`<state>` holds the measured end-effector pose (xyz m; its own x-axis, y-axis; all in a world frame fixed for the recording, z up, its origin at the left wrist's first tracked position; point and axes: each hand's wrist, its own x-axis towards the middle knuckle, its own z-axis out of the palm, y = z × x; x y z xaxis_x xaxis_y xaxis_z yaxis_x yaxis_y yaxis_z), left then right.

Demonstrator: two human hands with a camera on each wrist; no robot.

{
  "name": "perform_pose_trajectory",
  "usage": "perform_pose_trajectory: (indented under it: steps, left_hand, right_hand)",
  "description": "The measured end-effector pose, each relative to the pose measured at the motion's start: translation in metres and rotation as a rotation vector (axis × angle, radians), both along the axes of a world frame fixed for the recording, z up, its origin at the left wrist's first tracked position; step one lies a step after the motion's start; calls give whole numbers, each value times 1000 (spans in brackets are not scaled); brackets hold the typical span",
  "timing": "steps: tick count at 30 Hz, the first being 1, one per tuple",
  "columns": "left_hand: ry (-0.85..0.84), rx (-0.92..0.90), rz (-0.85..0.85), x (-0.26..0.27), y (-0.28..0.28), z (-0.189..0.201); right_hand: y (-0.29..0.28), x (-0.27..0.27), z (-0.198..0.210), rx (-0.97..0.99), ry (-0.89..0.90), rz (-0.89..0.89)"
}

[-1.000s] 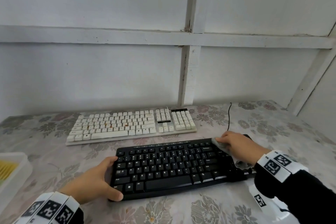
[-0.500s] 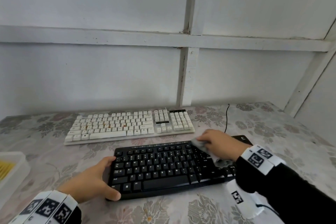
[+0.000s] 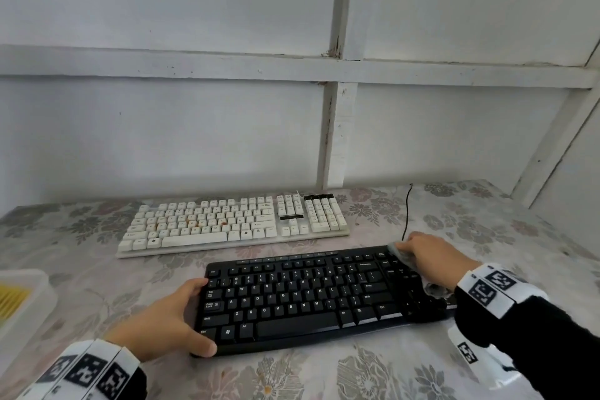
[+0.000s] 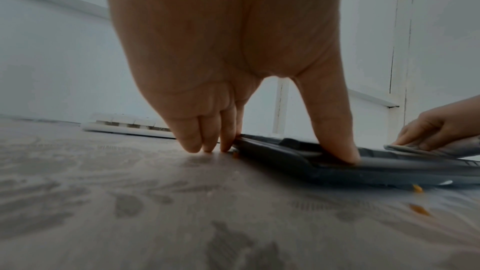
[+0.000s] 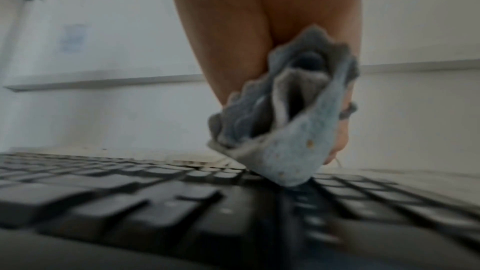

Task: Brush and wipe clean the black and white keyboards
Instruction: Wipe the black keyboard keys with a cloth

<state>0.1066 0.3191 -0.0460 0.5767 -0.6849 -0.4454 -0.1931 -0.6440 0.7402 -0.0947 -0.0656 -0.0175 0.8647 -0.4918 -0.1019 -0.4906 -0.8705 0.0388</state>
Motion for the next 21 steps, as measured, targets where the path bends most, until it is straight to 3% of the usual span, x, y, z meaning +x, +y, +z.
perform_pose_trajectory:
  steps: [5,11,14,17,21]
  left_hand:
    - [26,-18,12,-3,-2,3]
    - [27,-3,-8,-6,-2,10]
    - [3,9,12,-9,-4,13]
    - [3,4,21,-11,-4,15]
    - [0,10,27,-10,-3,16]
  right_hand:
    - [-40,-16,6,-23,38,-264]
    - [-25,-8,25,-13,8,-317]
    - [32,20,37,164,-73,-185]
    - [105,49,48,365,-74,66]
    - [188,98,46,448,-38,309]
